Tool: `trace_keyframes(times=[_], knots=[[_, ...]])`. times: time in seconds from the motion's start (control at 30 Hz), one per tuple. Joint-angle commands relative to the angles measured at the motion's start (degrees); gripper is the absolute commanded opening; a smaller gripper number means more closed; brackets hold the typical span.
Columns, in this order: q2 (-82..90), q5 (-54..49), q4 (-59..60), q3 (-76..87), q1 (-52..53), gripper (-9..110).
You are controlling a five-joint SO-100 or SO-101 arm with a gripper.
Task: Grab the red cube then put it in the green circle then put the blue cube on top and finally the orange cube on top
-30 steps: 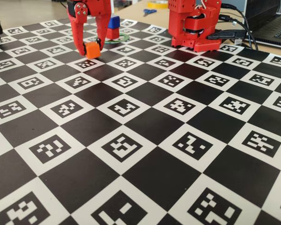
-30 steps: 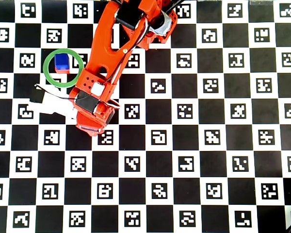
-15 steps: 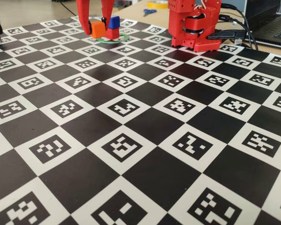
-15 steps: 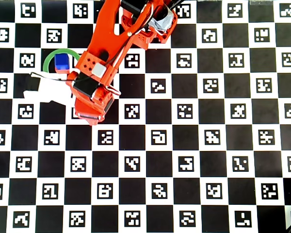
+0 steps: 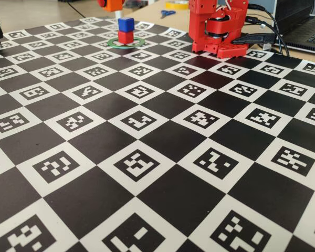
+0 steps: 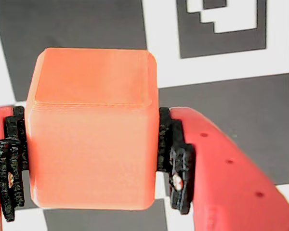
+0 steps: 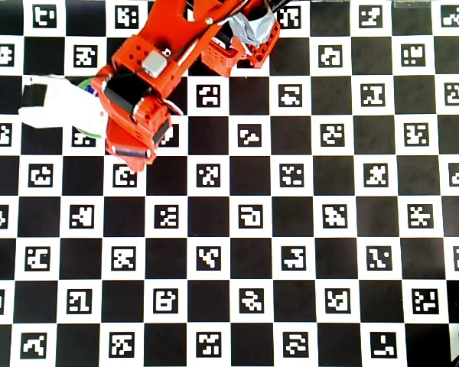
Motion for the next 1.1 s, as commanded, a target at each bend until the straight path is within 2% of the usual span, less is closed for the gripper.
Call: trace_keyframes(times=[0.0, 0.57, 1.07], knots=[[6.24, -2.90, 1.93, -5.54, 2.64, 14], [9.23, -12.13, 4.75, -6.68, 10.28, 14], [8.61, -26.98, 1.93, -3.96, 21.88, 13]])
